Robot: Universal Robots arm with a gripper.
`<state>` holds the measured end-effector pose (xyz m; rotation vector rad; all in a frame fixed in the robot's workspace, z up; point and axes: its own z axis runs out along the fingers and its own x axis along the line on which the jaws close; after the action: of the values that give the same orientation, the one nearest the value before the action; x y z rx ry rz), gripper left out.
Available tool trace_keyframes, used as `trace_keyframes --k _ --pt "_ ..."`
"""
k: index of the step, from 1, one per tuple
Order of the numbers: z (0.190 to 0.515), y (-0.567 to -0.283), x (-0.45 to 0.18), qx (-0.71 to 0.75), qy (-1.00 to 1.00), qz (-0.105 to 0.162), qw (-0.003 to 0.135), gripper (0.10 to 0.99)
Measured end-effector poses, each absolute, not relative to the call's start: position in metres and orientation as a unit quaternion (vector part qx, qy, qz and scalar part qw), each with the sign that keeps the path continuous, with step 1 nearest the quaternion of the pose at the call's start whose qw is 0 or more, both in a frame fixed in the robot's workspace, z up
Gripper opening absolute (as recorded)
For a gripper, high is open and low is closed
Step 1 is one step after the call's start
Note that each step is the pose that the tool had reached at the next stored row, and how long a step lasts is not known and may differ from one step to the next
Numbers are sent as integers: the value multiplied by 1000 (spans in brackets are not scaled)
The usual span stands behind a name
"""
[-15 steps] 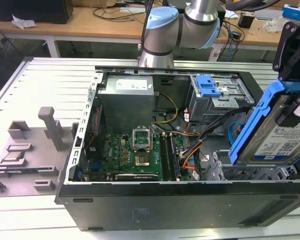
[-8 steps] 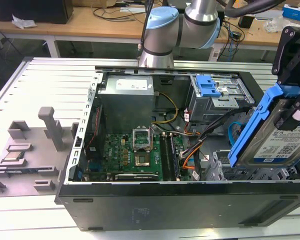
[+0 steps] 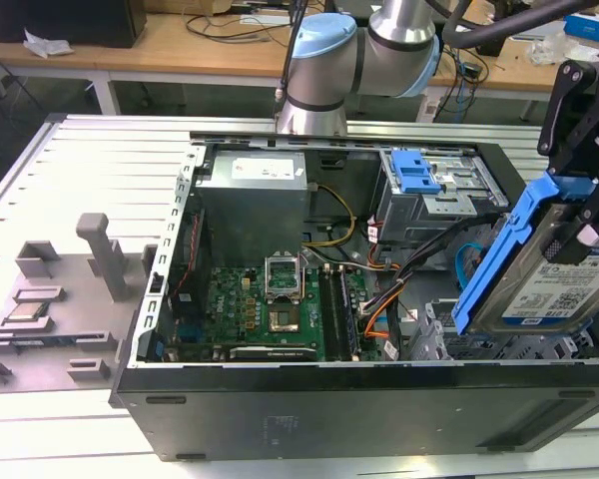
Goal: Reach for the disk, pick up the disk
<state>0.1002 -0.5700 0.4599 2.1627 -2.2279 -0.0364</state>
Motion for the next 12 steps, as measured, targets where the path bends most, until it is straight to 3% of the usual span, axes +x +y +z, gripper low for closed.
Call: trace_keyframes --k 12 --pt "446 -553 100 696 -717 -13 17 369"
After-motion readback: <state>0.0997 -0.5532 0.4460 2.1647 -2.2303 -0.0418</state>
